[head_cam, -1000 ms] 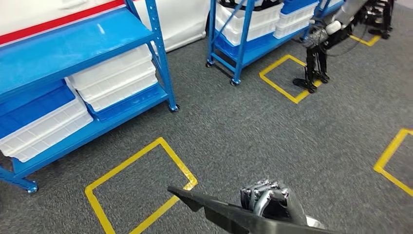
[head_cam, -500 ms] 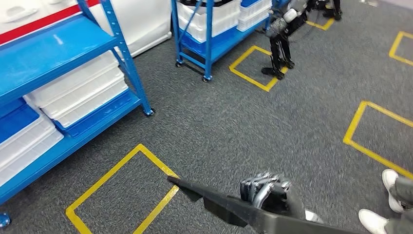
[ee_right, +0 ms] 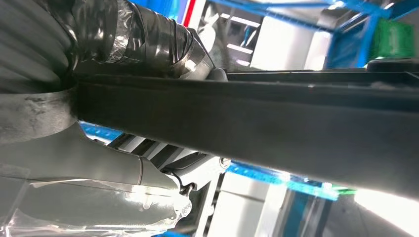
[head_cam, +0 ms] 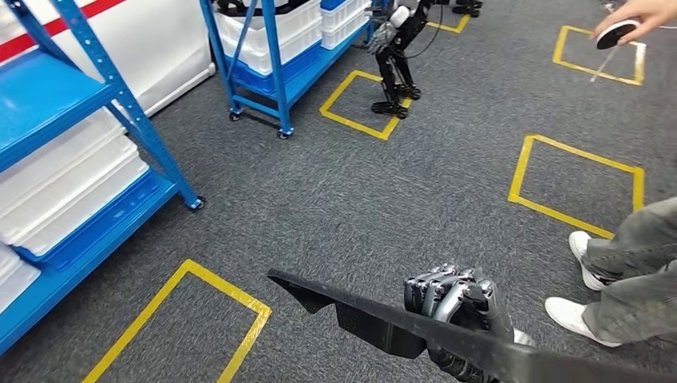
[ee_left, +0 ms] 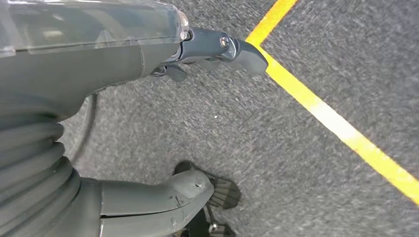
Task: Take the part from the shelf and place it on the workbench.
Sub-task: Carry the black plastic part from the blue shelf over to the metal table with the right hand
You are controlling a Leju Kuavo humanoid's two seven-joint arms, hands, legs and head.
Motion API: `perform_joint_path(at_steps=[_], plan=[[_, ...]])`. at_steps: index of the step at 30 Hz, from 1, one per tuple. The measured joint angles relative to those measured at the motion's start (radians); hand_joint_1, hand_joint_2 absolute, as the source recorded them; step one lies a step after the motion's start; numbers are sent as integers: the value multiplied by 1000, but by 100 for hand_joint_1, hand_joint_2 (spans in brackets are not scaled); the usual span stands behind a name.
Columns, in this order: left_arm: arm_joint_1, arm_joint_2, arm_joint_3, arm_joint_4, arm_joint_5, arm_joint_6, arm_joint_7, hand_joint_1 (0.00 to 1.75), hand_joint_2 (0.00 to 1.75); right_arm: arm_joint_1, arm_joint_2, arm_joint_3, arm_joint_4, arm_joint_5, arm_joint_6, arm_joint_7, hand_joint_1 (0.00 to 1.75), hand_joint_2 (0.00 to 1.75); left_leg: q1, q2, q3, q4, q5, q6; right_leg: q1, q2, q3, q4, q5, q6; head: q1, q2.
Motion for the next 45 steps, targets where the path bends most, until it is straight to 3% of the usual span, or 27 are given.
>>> perform_joint_path(at_steps=[2, 4, 6, 8, 9, 10, 13, 15, 17, 19, 21, 23, 24, 25, 26, 28, 30, 31, 32, 33, 35, 37, 39, 40, 41, 43, 45], plan=[[0, -1, 0, 0, 1, 1, 4, 0, 175, 2, 0, -6, 2, 0, 0, 4, 171, 175, 0, 20, 2, -6, 3, 10, -3, 14, -8, 1, 4, 12, 0, 0], [0, -2, 0, 0, 1, 2, 6, 0, 175, 2, 0, -11, 4, 0, 0, 6, 171, 175, 2, 45, 4, -14, 9, 25, -1, -26, -27, 39, -21, 21, 0, 0], [4, -2, 0, 0, 1, 3, 6, 0, 175, 0, 0, -12, 6, 0, 0, 6, 171, 175, -1, 73, 5, -17, 9, 35, -2, -83, -81, 153, -85, 29, 1, 0], [8, -2, 0, 0, 1, 3, 6, 0, 175, 1, 1, -13, 9, 0, 0, 7, 171, 175, -6, 101, 5, -17, 8, 38, -6, -99, -138, 270, -128, 35, 0, 0], [8, -2, 0, 0, 1, 3, 6, 0, 175, 2, 1, -13, 10, 0, 0, 7, 171, 175, -7, 115, 5, -16, 6, 38, -8, -101, -147, 287, -124, 36, 0, 0], [7, -2, 0, 0, 1, 3, 6, 0, 175, 2, 1, -13, 11, 0, 0, 8, 171, 175, -8, 127, 7, -16, 5, 37, -9, -105, -133, 261, -101, 36, 0, 0], [5, -4, 0, 0, 0, 16, 12, 0, 175, 1, 1, -15, 12, 0, 0, 12, 171, 175, -10, 157, 17, -15, -4, 28, -1, -148, -28, 63, -19, 25, 0, 0], [4, -5, 0, 0, 0, 36, 14, 0, 175, 0, 1, -15, 12, -1, -1, 16, 171, 175, -14, 175, 21, -15, -9, 18, 9, -164, 1, 1, -10, 14, 0, 0], [1, -8, 0, 0, 3, 41, -4, 0, 175, 4, 1, -15, 12, -2, -5, 22, 171, 175, -14, 188, 23, -16, -13, 9, 10, -145, -1, -4, -7, 3, 0, 0], [-2, -12, 0, 0, 8, 24, -32, 0, 175, 10, 1, -14, 10, -1, -9, 28, 171, 175, -11, 156, 15, 12, -38, 0, 5, -127, 3, -14, 0, -10, 0, 0], [1, -14, 0, 0, 13, 0, -48, 0, 175, 14, 2, -9, 8, -1, -10, 32, 171, 175, -7, 102, -31, 118, -99, -6, 2, -110, 5, -20, 3, -20, 0, 0], [8, -16, 0, 0, 16, -18, -53, 0, 175, 16, 4, 1, 8, -1, -12, 36, 171, 175, -7, 82, -94, 250, -151, -11, 2, -87, 5, -18, 3, -23, 0, 0], [10, -16, 0, 0, 17, -26, -55, 0, 175, 17, 6, 6, 8, -1, -12, 38, 171, 175, -6, 79, -111, 279, -150, -12, 2, -73, 5, -17, 3, -23, 0, 0], [11, -17, 0, 0, 16, -33, -57, 0, 175, 17, 7, 12, 8, -1, -13, 41, 171, 175, -5, 78, -109, 268, -128, -13, 1, -60, 6, -15, 2, -22, 0, 0], [11, -17, 0, 0, 15, -39, -61, 0, 175, 17, 8, 18, 8, -1, -14, 43, 171, 175, -3, 72, -90, 218, -91, -14, 0, -46, 7, -12, 1, -20, 0, 0], [11, -18, 0, 0, 13, -47, -68, 0, 175, 17, 9, 27, 8, -1, -15, 45, 171, 175, 4, 23, -34, 81, -22, -13, 0, -20, 4, -2, -3, -13, 0, 0], [14, -19, 0, 0, 10, -49, -71, 0, 175, 17, 9, 33, 7, -1, -13, 47, 171, 175, 8, -21, -6, 13, -4, -8, -1, 5, -8, 6, -2, -1, 0, 0], [15, -19, 0, 0, 9, -49, -71, 0, 175, 18, 9, 35, 7, -2, -11, 48, 171, 175, 6, -24, -4, 7, -6, -4, -1, 19, -14, 7, 2, 6, 0, 0], [15, -19, 0, 0, 8, -49, -71, 0, 175, 19, 8, 37, 7, -3, -8, 50, 171, 175, 6, -11, -4, 4, -4, 3, -4, 33, -18, 4, 6, 14, 0, 0], [14, -20, 0, 0, 8, -49, -71, 0, 175, 20, 7, 39, 7, -6, -4, 52, 171, 175, 6, 3, -2, -2, 0, 10, -4, 29, -22, 6, 5, 19, 0, 0], [11, -23, 0, 0, 8, -49, -71, 0, 175, 15, 5, 43, 8, -13, 6, 56, 171, 175, 7, 33, 1, -11, 6, 25, -2, -22, -46, 54, -25, 27, 1, 0], [14, -25, 1, 0, 10, -49, -70, 0, 175, 9, 2, 46, 9, -18, 12, 58, 171, 175, 1, 66, 1, -13, 5, 32, -2, -84, -106, 181, -91, 34, 1, 0], [16, -27, 2, 0, 12, -49, -69, 0, 175, 7, 0, 48, 13, -20, 14, 61, 171, 175, -3, 98, 1, -13, 3, 35, -4, -101, -156, 285, -125, 38, 1, 0], [15, -28, 2, 0, 14, -50, -69, 0, 175, 6, -1, 49, 14, -20, 18, 63, 171, 175, -4, 112, 2, -13, 2, 35, -5, -103, -154, 284, -114, 38, 1, 0], [14, -29, 2, 0, 16, -50, -70, 0, 175, 5, -1, 51, 15, -20, 22, 65, 171, 175, -4, 124, 4, -13, 0, 34, -6, -108, -129, 242, -87, 37, 1, 0], [10, -32, 2, 0, 18, -47, -70, 0, 175, 0, -3, 56, 16, -20, 33, 68, 171, 175, -7, 145, 11, -12, -5, 28, 0, -143, -47, 96, -28, 28, 1, 0], [8, -35, 3, 0, 18, -34, -68, 0, 175, -3, -6, 62, 16, -20, 42, 69, 171, 175, -10, 164, 16, -11, -11, 20, 12, -174, 1, 5, -9, 16, 1, 0]])
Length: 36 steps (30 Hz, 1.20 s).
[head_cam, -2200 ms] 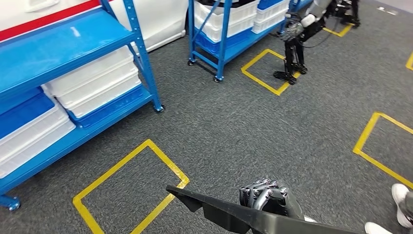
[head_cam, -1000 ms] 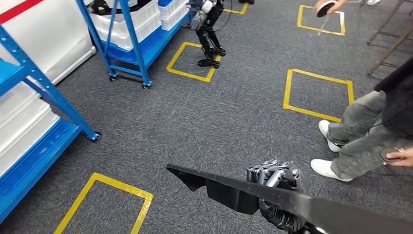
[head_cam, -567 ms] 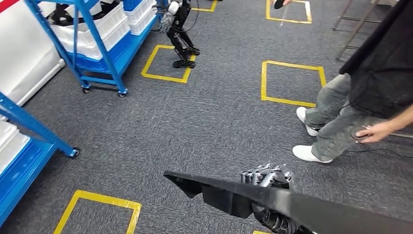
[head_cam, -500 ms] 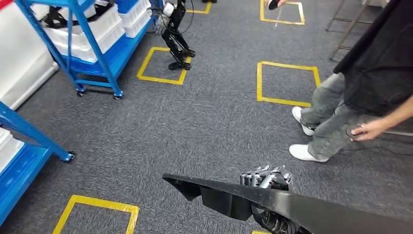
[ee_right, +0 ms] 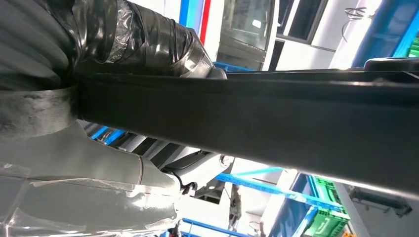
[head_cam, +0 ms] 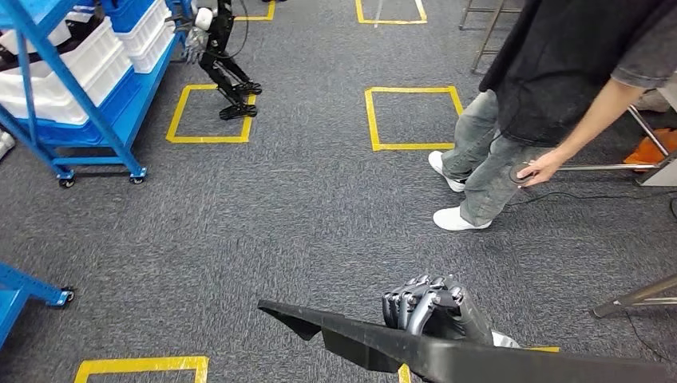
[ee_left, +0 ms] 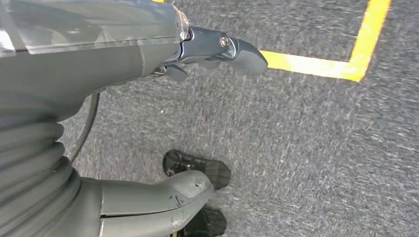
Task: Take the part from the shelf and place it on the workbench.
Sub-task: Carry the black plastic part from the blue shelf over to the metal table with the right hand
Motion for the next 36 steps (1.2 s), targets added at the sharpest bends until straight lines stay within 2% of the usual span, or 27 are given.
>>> perform_joint_path(at_steps=[1, 3, 4, 5, 7, 8, 9, 10, 11, 12, 14, 16, 18, 19, 20, 22, 23, 24, 25, 26, 27, 29, 31, 32, 33, 34, 36], plan=[[-1, -2, 1, 0, 0, 8, 2, 0, 175, 1, -1, 2, 0, 0, 3, 0, 171, 175, -1, 10, 2, -1, -2, -5, 5, 0, 2, -9, -4, -5, 0, 0], [-5, -4, 1, 0, 0, 18, 3, 0, 175, 3, -5, 4, 0, 0, 4, 1, 171, 175, 0, 23, 9, -1, -8, -13, 5, 23, 4, -16, 0, -15, 0, 0], [-8, -6, 1, 0, 0, 20, 4, 0, 175, 4, -7, 4, 0, 0, 4, 1, 171, 175, 2, 11, 7, 10, -19, -17, 1, 33, 8, -23, 3, -21, 0, 0], [-9, -7, 1, 0, 0, 21, 4, 0, 175, 3, -8, 5, 0, 0, 4, 1, 171, 175, 4, -12, -4, 40, -39, -21, -2, 43, 12, -29, 7, -28, 0, 0], [-7, -9, 1, 0, 0, 22, 4, 0, 175, 2, -8, 8, 0, 0, 4, 1, 171, 175, 7, -65, -60, 160, -102, -26, -6, 63, 15, -34, 10, -36, -1, 0], [-5, -9, 1, 0, 0, 23, 4, 0, 175, 2, -8, 10, 0, 0, 4, 1, 171, 175, 8, -78, -95, 228, -128, -28, -5, 75, 15, -33, 9, -38, -1, 0], [-2, -10, 2, 0, 0, 23, 4, 0, 175, 3, -8, 11, 0, 0, 4, 1, 171, 175, 8, -83, -122, 276, -138, -30, -5, 88, 15, -32, 9, -38, -1, 0], [-1, -10, 2, 0, 0, 23, 5, 0, 175, 3, -9, 12, 0, 0, 4, 1, 171, 175, 8, -85, -133, 288, -127, -31, -5, 102, 16, -31, 9, -37, 0, 0], [-1, -10, 2, 0, 0, 23, 5, 0, 175, 4, -9, 12, 0, 0, 4, 1, 171, 175, 9, -87, -125, 257, -95, -31, -5, 115, 17, -28, 7, -36, 0, 0], [-1, -10, 2, 0, 0, 23, 5, 0, 175, 4, -9, 13, 0, 0, 4, 1, 171, 175, 10, -96, -100, 194, -52, -30, -7, 128, 18, -24, 5, -33, 0, 0], [-1, -10, 2, 0, 0, 24, 5, 0, 175, 3, -9, 14, 0, 0, 4, 1, 171, 175, 15, -144, -49, 67, 3, -28, -8, 152, 13, -13, -1, -24, 0, 0], [0, -10, 2, 0, 3, 26, 6, 0, 175, 3, -10, 15, 0, 3, 5, 1, 171, 175, 15, -174, -30, 19, 11, -23, -10, 175, 3, -8, 0, -12, 0, 0], [-1, -11, 3, 0, 10, 27, 4, 0, 175, 6, -11, 18, 0, 15, 4, 2, 171, 175, 14, -154, -27, 11, 16, -10, -14, 194, -4, -10, 5, 0, -1, 0], [-3, -12, 4, 0, 12, 28, -3, 0, 175, 8, -12, 21, -2, 26, 1, 1, 171, 175, 14, -142, -25, 6, 18, -2, -13, 180, -8, -3, 0, 5, 0, 0], [-4, -12, 4, 0, 12, 28, -15, 0, 175, 9, -13, 26, -5, 39, -4, 0, 171, 175, 15, -129, -23, 2, 21, 5, -12, 155, -19, 21, -16, 9, 0, 0], [-1, -13, 4, 0, 10, 22, -43, 0, 175, 15, -14, 37, -15, 66, -22, -4, 171, 175, 11, -100, -22, -2, 22, 16, -11, 94, -71, 130, -76, 17, 0, 0], [2, -13, 4, 0, 10, 12, -51, 0, 175, 19, -15, 44, -20, 77, -32, -5, 171, 175, 9, -86, -22, -2, 20, 18, -13, 81, -105, 198, -105, 20, 0, 0], [4, -13, 5, 0, 10, -1, -54, 0, 175, 24, -16, 52, -25, 86, -42, -7, 171, 175, 8, -71, -21, -2, 19, 19, -15, 76, -133, 251, -122, 23, 0, 0], [6, -13, 5, 0, 11, -13, -52, 0, 175, 28, -18, 60, -31, 91, -50, -8, 171, 175, 7, -57, -20, -1, 17, 19, -16, 73, -144, 270, -119, 24, 0, 0], [5, -13, 6, 0, 12, -22, -48, 0, 175, 31, -21, 68, -36, 94, -56, -8, 171, 175, 7, -44, -18, -1, 14, 18, -17, 70, -133, 248, -96, 24, 0, 0], [5, -14, 6, 0, 13, -28, -44, 0, 175, 34, -24, 75, -41, 94, -60, -9, 171, 175, 6, -32, -13, -1, 11, 16, -16, 61, -102, 190, -61, 22, 0, 0], [4, -17, 8, 0, 16, -33, -37, 0, 175, 39, -31, 84, -50, 89, -66, -12, 171, 175, 5, -13, -3, -1, 4, 10, -7, 18, -27, 49, -8, 11, 0, 0], [2, -20, 9, 0, 18, -35, -35, 0, 175, 45, -37, 86, -57, 78, -70, -17, 171, 175, 2, 5, 3, -1, -2, 0, 5, -5, 4, -13, 2, -1, 0, 0], [0, -22, 9, 0, 18, -35, -35, 0, 175, 49, -41, 86, -59, 72, -69, -19, 171, 175, 1, 15, 7, -2, -5, -4, 8, 2, 4, -16, 1, -5, 0, 0], [-3, -24, 9, 0, 19, -35, -37, 0, 175, 54, -45, 86, -61, 65, -66, -20, 171, 175, 1, 24, 10, -4, -7, -9, 5, 15, 6, -20, 3, -10, 0, 0], [-6, -26, 9, 0, 19, -35, -39, 0, 175, 59, -48, 85, -63, 59, -61, -21, 171, 175, 2, 20, 13, -1, -13, -13, 2, 26, 10, -27, 5, -14, 0, 0], [-9, -29, 10, 0, 20, -35, -43, 0, 175, 62, -52, 84, -65, 50, -45, -20, 171, 175, 4, -24, -7, 58, -54, -20, -5, 46, 18, -39, 12, -27, -1, 0]])
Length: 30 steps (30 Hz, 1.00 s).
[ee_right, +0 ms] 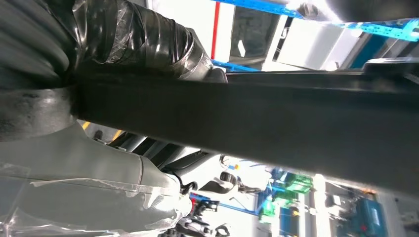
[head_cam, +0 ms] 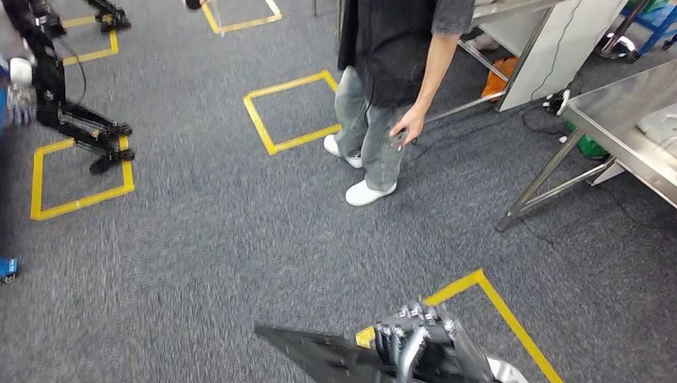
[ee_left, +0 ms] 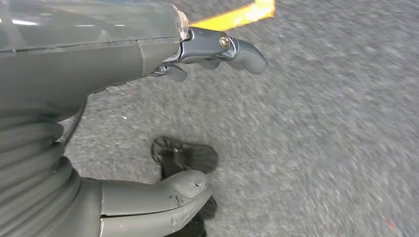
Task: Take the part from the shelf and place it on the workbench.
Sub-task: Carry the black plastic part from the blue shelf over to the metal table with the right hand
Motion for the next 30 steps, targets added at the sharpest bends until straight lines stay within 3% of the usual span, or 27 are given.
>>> perform_joint_path(at_steps=[2, 3, 4, 5, 6, 8, 10, 12, 13, 15, 17, 19, 20, 22, 23, 25, 26, 28, 30], plan=[[2, -3, 3, 0, 0, 1, 0, 0, 175, -1, -1, 0, -1, -7, 17, 4, 171, 175, 3, -48, -61, 130, -64, -3, -1, 23, 0, -1, 1, -7, 0, 0], [5, -4, 5, 0, 0, 3, 2, 0, 175, -1, -1, 0, 0, -12, 24, 9, 171, 175, 4, -56, -93, 190, -84, -5, 0, 36, -1, 1, 0, -8, 0, 0], [6, -6, 6, 0, 0, 4, 5, 0, 175, -1, -1, 0, 1, -18, 31, 14, 171, 175, 4, -58, -111, 219, -84, -6, 0, 49, -1, 2, 0, -8, 0, 0], [7, -7, 8, 0, 0, 5, 7, 0, 175, -2, -1, 0, 2, -24, 37, 21, 171, 175, 5, -60, -112, 211, -64, -7, 0, 63, -1, 5, -1, -6, 0, 0], [6, -8, 9, 0, 0, 7, 9, 0, 175, -2, -1, -1, 4, -31, 43, 27, 171, 175, 6, -65, -94, 163, -27, -7, -2, 76, 0, 9, -2, -4, 0, 0], [5, -10, 12, 0, 0, 8, 10, 0, 175, -5, -1, -1, 6, -39, 49, 36, 171, 175, 10, -103, -38, 28, 39, -6, -4, 101, -3, 20, -8, 5, 0, 0], [6, -11, 15, 0, 1, 10, 12, 0, 175, -7, -1, -1, 8, -44, 51, 39, 171, 175, 10, -134, -10, -39, 55, 1, -5, 121, -12, 28, -9, 16, 0, 0], [4, -12, 17, 0, 1, 10, 13, 0, 175, -8, -1, -2, 8, -48, 51, 39, 171, 175, 7, -122, -7, -46, 57, 13, -8, 141, -19, 25, -3, 30, 0, 0], [3, -13, 17, 0, 1, 11, 13, 0, 175, -7, -1, -3, 9, -51, 51, 39, 171, 175, 7, -111, -5, -51, 61, 20, -8, 136, -21, 26, -3, 35, 0, 0], [0, -16, 18, 0, 2, 14, 17, 0, 175, -12, -1, -6, 9, -57, 54, 39, 171, 175, 9, -87, -3, -61, 67, 34, -6, 88, -44, 73, -34, 45, 1, 0], [3, -16, 19, 0, 2, 19, 25, 0, 175, -15, -1, -8, 10, -65, 60, 39, 171, 175, 7, -60, -3, -62, 67, 41, -8, 38, -103, 195, -98, 52, 1, 0], [5, -16, 21, 0, 2, 20, 30, 0, 175, -14, -1, -8, 12, -71, 64, 39, 171, 175, 5, -33, -2, -62, 63, 42, -12, 28, -155, 299, -131, 56, 1, 0], [4, -17, 22, 0, 2, 20, 31, 0, 175, -12, -1, -9, 13, -74, 65, 38, 171, 175, 4, -21, 0, -62, 61, 42, -13, 25, -157, 302, -120, 57, 1, 0], [2, -18, 22, 0, 2, 20, 30, 0, 175, -9, -1, -14, 15, -81, 68, 37, 171, 175, 4, 1, 9, -62, 55, 39, -12, 7, -100, 195, -54, 52, 1, 0], [1, -19, 22, 0, 1, 19, 29, 0, 175, -8, -1, -17, 15, -85, 68, 36, 171, 175, 2, 11, 15, -62, 51, 35, -7, -17, -61, 121, -27, 46, 1, 0], [1, -21, 22, 0, 0, 19, 28, 0, 175, -6, -1, -23, 15, -91, 70, 33, 171, 175, -1, 29, 24, -61, 43, 26, 5, -51, -14, 30, -4, 32, 1, 0], [0, -22, 22, 0, -3, 19, 28, 0, 175, -4, -1, -26, 15, -92, 71, 32, 171, 175, -2, 39, 27, -63, 40, 21, 10, -53, -11, 21, -8, 28, 1, 0], [-4, -23, 22, 0, -8, 20, 27, 0, 175, 5, -1, -32, 14, -94, 78, 30, 171, 175, -3, 54, 35, -65, 34, 12, 7, -29, -10, 13, -4, 21, 1, 0], [-8, -24, 22, 0, -13, 21, 25, 0, 175, 11, 0, -37, 12, -97, 88, 29, 171, 175, 0, 19, 25, -30, 4, 5, -1, -6, -3, 0, 1, 10, 0, 0]])
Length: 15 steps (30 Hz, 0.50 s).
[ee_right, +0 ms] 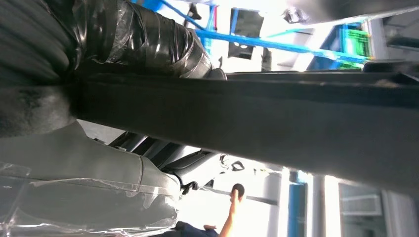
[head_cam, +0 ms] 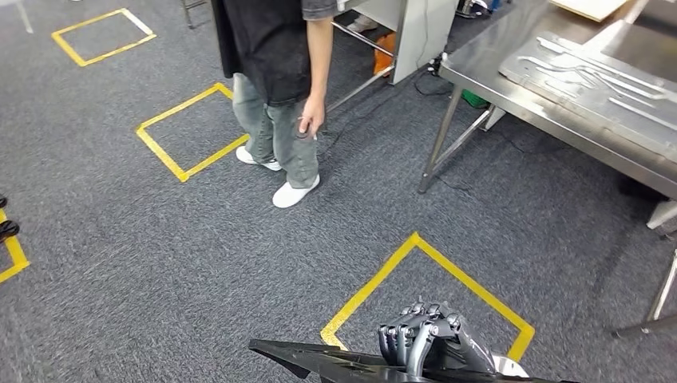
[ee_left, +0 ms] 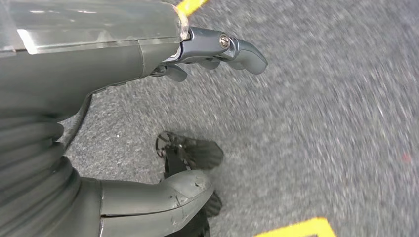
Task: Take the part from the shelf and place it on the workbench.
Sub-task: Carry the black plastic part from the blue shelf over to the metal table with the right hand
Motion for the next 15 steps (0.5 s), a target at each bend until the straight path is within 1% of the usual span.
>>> perform_joint_path(at_steps=[1, 2, 3, 4, 5, 6, 7, 8, 9, 10, 11, 12, 13, 14, 15], plan=[[0, 0, 0, 0, -2, 0, -1, 0, 175, 2, 1, -1, -1, -1, 5, 0, 171, 175, 3, -30, -22, 49, -28, -2, -4, 11, 3, -4, 2, -5, 0, 0], [1, -1, 0, 0, -3, 1, -2, 0, 175, 3, 2, -1, -1, -2, 9, 2, 171, 175, 4, -57, -54, 115, -60, -4, -4, 22, 3, -5, 3, -8, 0, 0], [4, -1, 0, 0, -5, 1, -2, 0, 175, 4, 3, -1, 0, -2, 12, 3, 171, 175, 5, -71, -90, 184, -86, -6, -4, 35, 2, -4, 3, -10, 0, 0], [6, -1, 0, 0, -5, 1, -2, 0, 175, 6, 4, -1, 0, -2, 14, 5, 171, 175, 5, -76, -119, 234, -97, -8, -4, 50, 2, -2, 2, -10, 0, 0], [8, -1, 0, 0, -5, 1, -2, 0, 175, 8, 5, -1, 2, -2, 15, 7, 171, 175, 5, -78, -134, 250, -87, -9, -4, 64, 3, 0, 1, -10, 0, 0], [8, 0, 0, 0, -5, 1, -2, 0, 175, 9, 6, -1, 3, -2, 15, 9, 171, 175, 6, -80, -130, 226, -58, -9, -5, 79, 4, 3, -1, -8, 0, 0], [8, 0, 0, 0, -5, 1, -3, 0, 175, 9, 7, -1, 5, -2, 14, 12, 171, 175, 7, -87, -109, 168, -16, -9, -6, 92, 5, 6, -3, -6, 0, 0], [7, 1, 0, 0, -6, 0, -3, 0, 175, 7, 10, -1, 6, -3, 14, 17, 171, 175, 8, -104, -83, 100, 20, -7, -6, 104, 6, 10, -6, -2, 0, 0], [7, 2, 0, 0, -6, 0, -4, 0, 175, 3, 12, -1, 9, -3, 13, 22, 171, 175, 9, -123, -60, 41, 44, -5, -6, 117, 5, 15, -9, 2, 0, 0], [7, 3, 0, 0, -6, -1, -4, 0, 175, -1, 15, -1, 11, -3, 12, 27, 171, 175, 9, -137, -45, 3, 54, -3, -6, 127, 2, 19, -10, 8, 0, 0], [6, 3, 0, 0, -7, -1, -4, 0, 175, -5, 17, -1, 13, -3, 10, 31, 171, 175, 8, -145, -37, -13, 54, 1, -7, 138, -1, 20, -10, 14, 0, 0], [5, 4, 0, 0, -7, -1, -4, 0, 175, -7, 19, -1, 14, -3, 9, 35, 171, 175, 6, -140, -35, -18, 53, 6, -8, 147, -4, 19, -8, 21, 0, 0], [3, 4, 0, 0, -7, -1, -4, 0, 175, -8, 20, -1, 15, -3, 8, 37, 171, 175, 6, -130, -33, -21, 57, 13, -9, 150, -6, 17, -7, 27, 0, 0], [1, 4, -1, 0, -8, 0, -4, 0, 175, -10, 21, -1, 16, -4, 7, 39, 171, 175, 7, -120, -30, -26, 60, 20, -9, 135, -8, 22, -11, 32, 0, 0], [0, 4, -1, 0, -9, 1, -4, 0, 175, -15, 21, -1, 17, -4, 6, 41, 171, 175, 9, -108, -29, -30, 64, 27, -8, 109, -19, 44, -26, 37, 0, 0]])
